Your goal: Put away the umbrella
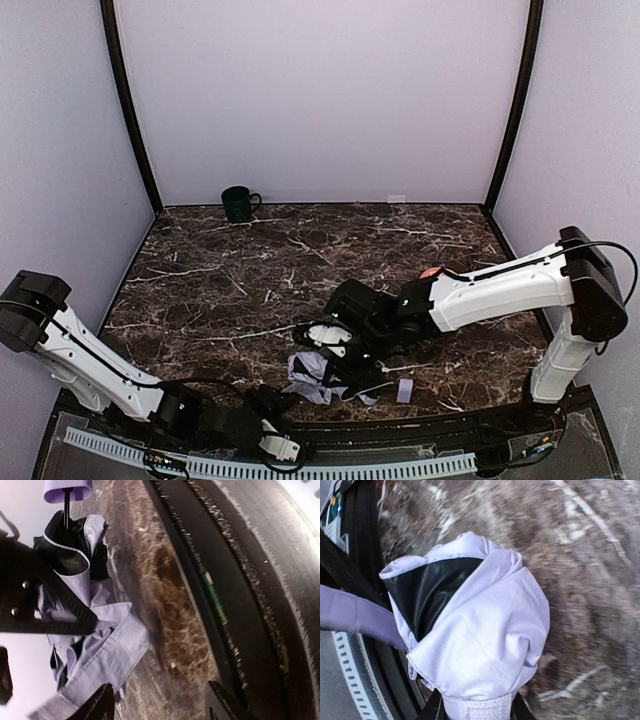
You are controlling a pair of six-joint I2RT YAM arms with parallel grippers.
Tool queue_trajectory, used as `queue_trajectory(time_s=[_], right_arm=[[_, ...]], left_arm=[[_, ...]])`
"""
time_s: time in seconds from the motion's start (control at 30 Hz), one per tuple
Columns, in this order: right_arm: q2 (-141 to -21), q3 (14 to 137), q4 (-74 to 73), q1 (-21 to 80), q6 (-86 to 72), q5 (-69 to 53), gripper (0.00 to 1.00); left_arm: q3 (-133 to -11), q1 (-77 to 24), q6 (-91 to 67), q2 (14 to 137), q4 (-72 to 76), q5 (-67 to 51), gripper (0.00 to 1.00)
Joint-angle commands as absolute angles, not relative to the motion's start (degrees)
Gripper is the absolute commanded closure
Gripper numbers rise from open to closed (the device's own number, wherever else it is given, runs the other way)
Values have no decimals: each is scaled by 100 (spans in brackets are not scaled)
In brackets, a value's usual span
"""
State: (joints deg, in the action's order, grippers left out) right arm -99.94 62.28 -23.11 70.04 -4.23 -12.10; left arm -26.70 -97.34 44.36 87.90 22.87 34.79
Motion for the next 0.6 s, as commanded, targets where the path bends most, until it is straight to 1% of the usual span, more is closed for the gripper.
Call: queue_trajectory(time_s=[0.0, 0.1, 0.17, 0.23, 0.33, 0.4, 0.47, 0.57], right_arm=[[-8930, 6524, -2239, 6601, -440, -95, 100], [-8444, 6565, -2276, 6395, -273, 667, 100], [-8154, 6565, -2191, 6381, 19, 1002, 100], [-7943, 6565, -2122, 6381, 378, 1003, 100], [-7837, 6960, -2224, 6380, 833, 777, 100], [-7827, 7229, -2324, 6373, 1140, 92, 100], [-7894, 7645, -2517, 6372, 1385, -537, 100], [-8206, 8626, -3217, 6371, 1729, -1306, 100]], left_arm=[[-2782, -9686, 3366, 7563, 1058, 3605, 37], [-2613, -9590, 2526, 6440, 925, 3052, 37], [-2556, -9309, 1924, 5587, 851, 2662, 41], [-2477, -8855, 1375, 4600, 951, 2165, 42], [-2262, -8203, 809, 3801, 1471, 1586, 40], [-2321, -7899, 545, 3772, 1562, 1469, 39], [-2695, -7689, 381, 4211, 1335, 1379, 40], [-3251, -7549, 304, 4916, 978, 1144, 40]])
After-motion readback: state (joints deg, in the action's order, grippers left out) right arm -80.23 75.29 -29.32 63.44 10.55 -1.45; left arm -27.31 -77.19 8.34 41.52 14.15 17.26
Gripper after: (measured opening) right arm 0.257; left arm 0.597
